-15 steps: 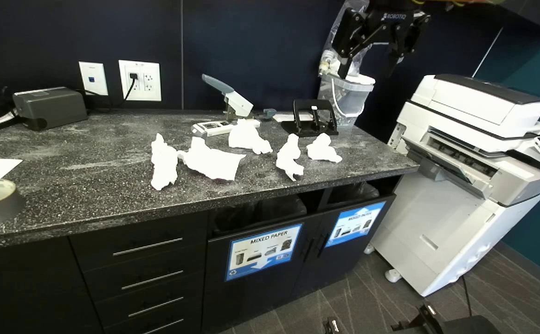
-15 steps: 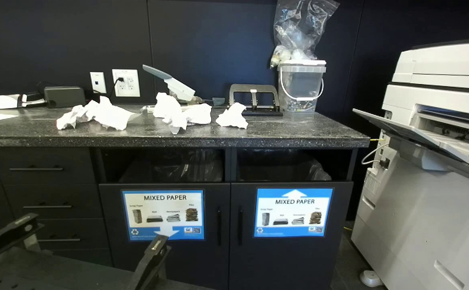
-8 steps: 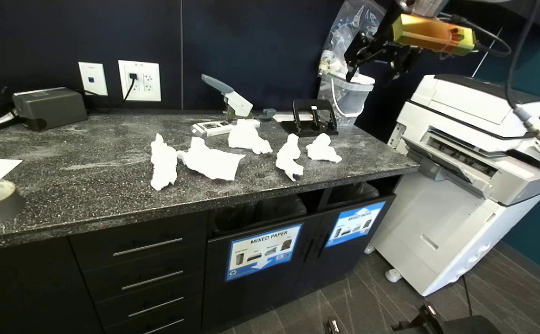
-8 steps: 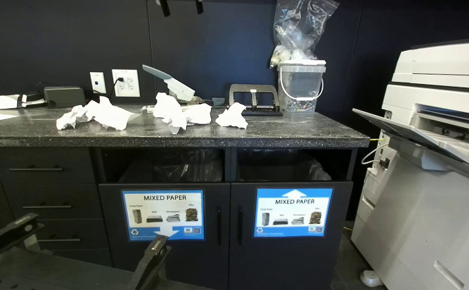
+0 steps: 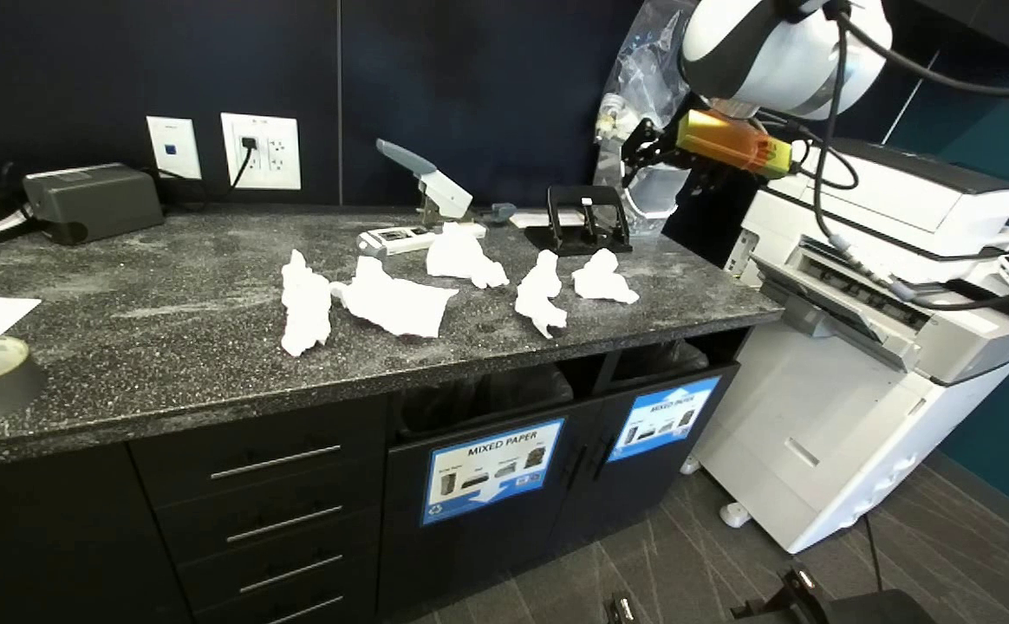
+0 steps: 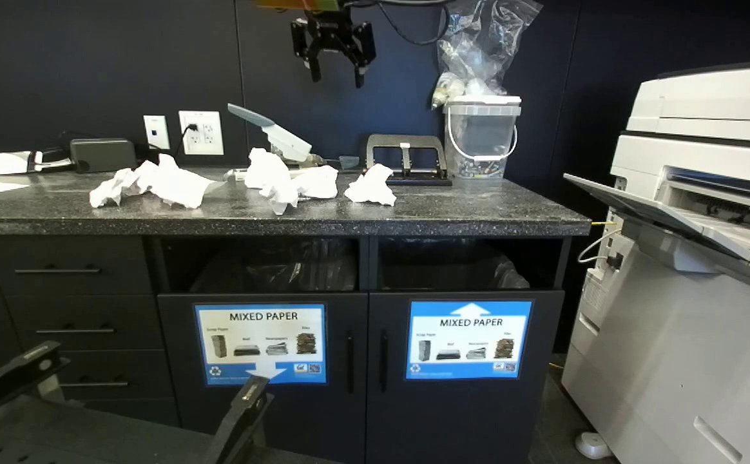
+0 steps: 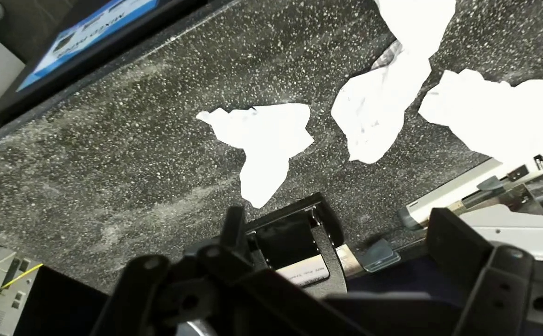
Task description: Put the tissues into the rubbish bin.
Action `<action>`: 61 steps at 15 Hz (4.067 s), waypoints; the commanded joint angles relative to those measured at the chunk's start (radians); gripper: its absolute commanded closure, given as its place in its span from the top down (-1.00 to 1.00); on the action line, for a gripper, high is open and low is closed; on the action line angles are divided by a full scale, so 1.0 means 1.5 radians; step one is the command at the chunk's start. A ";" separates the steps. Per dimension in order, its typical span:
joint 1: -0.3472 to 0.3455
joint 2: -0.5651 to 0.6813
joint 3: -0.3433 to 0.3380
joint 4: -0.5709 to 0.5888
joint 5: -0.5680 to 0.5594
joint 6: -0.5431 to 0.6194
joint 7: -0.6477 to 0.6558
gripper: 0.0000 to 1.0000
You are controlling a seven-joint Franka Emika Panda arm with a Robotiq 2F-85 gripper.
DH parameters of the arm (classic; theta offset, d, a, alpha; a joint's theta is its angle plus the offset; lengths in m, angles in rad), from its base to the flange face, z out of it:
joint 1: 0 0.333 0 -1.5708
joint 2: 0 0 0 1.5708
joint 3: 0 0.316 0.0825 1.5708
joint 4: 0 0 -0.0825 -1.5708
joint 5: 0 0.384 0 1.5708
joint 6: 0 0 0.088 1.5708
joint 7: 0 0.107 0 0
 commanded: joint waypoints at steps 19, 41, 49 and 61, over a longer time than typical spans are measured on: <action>-0.033 0.477 0.000 0.467 0.057 -0.045 -0.019 1.00; 0.014 0.511 -0.068 0.527 -0.018 -0.232 0.026 -0.97; 0.046 0.357 -0.102 0.314 -0.095 -0.283 0.059 -0.91; -0.003 0.126 -0.041 -0.114 -0.054 -0.100 -0.058 -0.94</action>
